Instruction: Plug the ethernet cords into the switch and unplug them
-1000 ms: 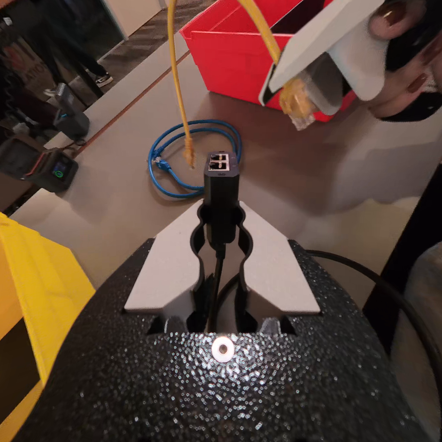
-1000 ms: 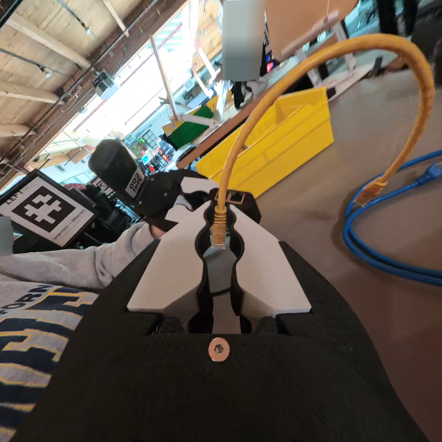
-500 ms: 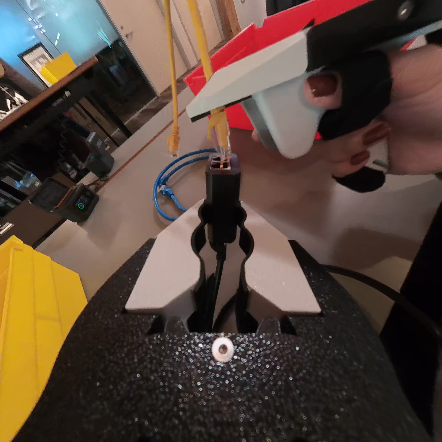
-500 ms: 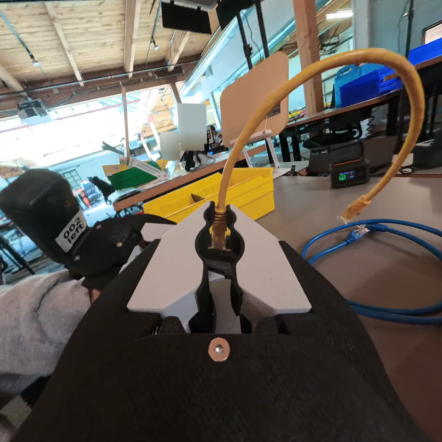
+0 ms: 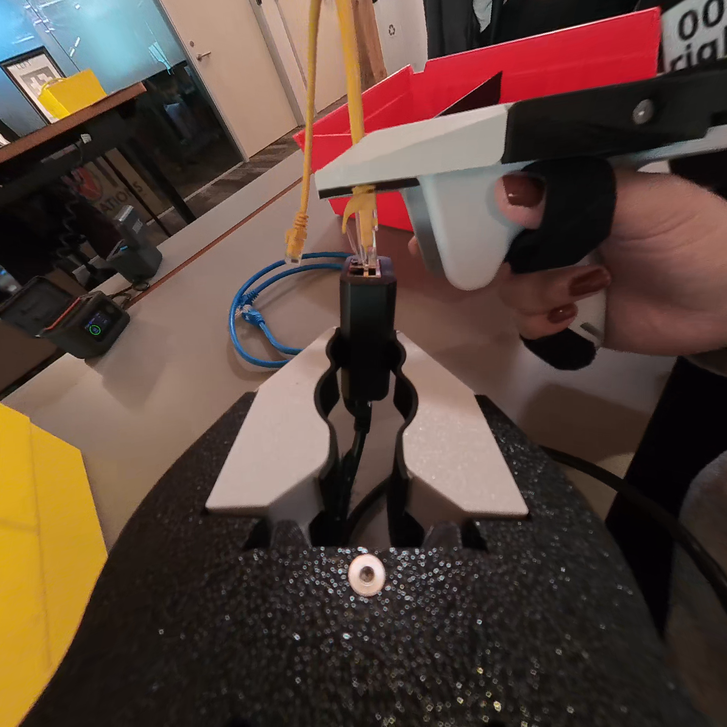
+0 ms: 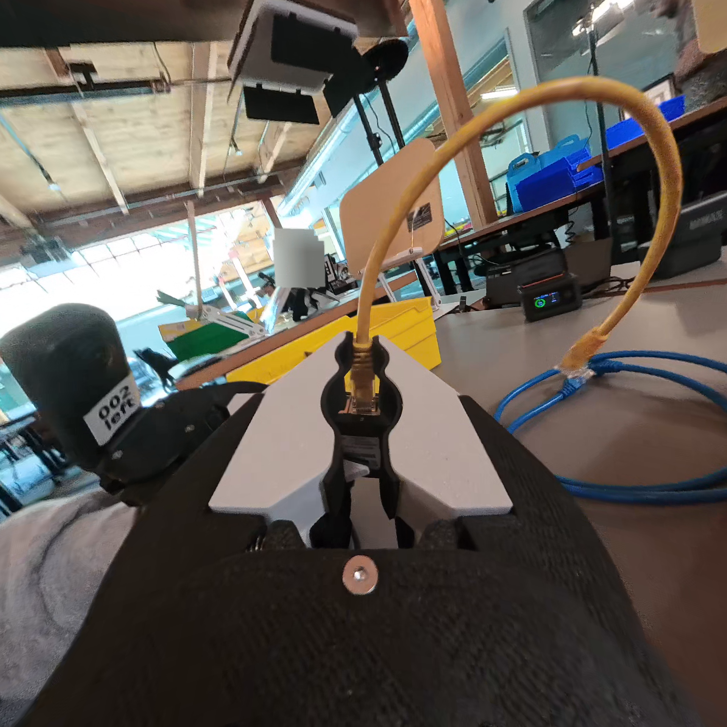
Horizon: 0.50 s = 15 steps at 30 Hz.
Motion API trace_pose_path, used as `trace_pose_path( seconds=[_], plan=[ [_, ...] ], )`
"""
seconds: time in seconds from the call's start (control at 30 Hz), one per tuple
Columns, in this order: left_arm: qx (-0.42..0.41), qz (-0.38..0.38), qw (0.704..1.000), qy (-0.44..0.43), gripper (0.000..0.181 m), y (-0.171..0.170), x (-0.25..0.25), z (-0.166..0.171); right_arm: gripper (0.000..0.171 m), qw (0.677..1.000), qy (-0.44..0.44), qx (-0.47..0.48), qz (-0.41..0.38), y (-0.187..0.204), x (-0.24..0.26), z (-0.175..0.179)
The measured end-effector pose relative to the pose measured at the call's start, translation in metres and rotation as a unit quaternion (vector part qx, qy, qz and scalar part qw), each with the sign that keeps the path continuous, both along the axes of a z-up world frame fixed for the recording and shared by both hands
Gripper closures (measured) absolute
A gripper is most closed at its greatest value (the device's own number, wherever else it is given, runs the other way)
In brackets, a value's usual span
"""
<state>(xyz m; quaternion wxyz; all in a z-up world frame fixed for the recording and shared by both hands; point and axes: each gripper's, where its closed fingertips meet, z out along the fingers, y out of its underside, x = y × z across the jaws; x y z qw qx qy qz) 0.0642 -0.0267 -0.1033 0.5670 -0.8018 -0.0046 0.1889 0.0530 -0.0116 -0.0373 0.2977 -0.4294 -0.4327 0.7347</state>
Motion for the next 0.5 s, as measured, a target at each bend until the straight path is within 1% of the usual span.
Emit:
trace_pose_path(
  seconds=[0.07, 0.27, 0.5],
  plan=[
    [0.000, -0.001, 1.000, -0.001, 0.160, 0.0013, 0.0004, 0.0000, 0.164, 1.000, 0.001, -0.022, 0.000, 0.0026, -0.0007, 0.0001],
    [-0.001, -0.008, 1.000, -0.007, 0.160, 0.0052, 0.0047, -0.0020, 0.164, 0.997, 0.038, 0.035, -0.052, 0.0031, -0.0011, 0.0013],
    [0.004, -0.003, 1.000, -0.009, 0.160, 0.0046, 0.0027, -0.0010, 0.164, 0.997, 0.044, 0.034, -0.057, 0.0035, 0.0010, 0.0028]
  ],
)
